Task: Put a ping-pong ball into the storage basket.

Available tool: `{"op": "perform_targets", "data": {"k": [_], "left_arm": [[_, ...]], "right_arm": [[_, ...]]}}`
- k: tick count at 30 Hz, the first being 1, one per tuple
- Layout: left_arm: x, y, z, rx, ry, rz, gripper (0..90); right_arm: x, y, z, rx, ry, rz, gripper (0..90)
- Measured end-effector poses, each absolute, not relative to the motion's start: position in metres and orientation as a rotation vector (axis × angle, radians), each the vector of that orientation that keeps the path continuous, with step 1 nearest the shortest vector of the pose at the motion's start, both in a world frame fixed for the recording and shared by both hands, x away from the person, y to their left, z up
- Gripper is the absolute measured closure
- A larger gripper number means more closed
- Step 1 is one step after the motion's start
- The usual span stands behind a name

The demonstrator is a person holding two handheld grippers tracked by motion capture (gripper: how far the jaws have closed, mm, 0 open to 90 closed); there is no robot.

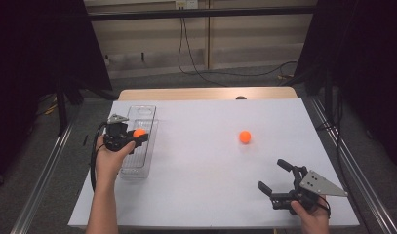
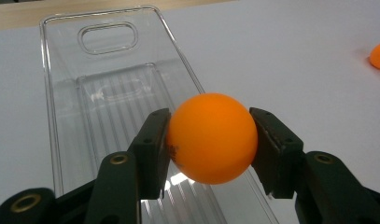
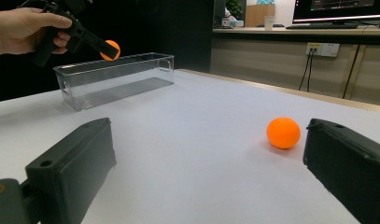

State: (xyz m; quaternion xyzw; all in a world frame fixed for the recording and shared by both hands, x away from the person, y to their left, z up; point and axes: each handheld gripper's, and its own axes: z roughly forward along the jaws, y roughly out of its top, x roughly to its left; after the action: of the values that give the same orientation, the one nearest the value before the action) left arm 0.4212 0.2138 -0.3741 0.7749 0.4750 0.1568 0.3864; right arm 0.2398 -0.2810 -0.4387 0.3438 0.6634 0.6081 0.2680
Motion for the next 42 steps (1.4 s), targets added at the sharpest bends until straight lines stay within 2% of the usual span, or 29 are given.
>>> {"op": "perform_targets", "data": {"k": [22, 26, 42], "left_arm": [[0.425, 0.222, -0.383, 1.980, 1.277, 0.444, 50.4], [0.425, 0.222, -0.384, 1.993, 1.282, 0.461, 45.3], [0.416, 0.210, -0.369, 1.962, 1.237, 0.449, 35.5]], "right_arm": [[0.240, -0.281, -0.439, 0.927, 1.790, 1.641, 1.5], [0.240, -0.281, -0.439, 0.928, 1.789, 1.641, 1.5], [0.240, -0.281, -0.438, 0.926, 1.788, 1.644, 1.5]]}}
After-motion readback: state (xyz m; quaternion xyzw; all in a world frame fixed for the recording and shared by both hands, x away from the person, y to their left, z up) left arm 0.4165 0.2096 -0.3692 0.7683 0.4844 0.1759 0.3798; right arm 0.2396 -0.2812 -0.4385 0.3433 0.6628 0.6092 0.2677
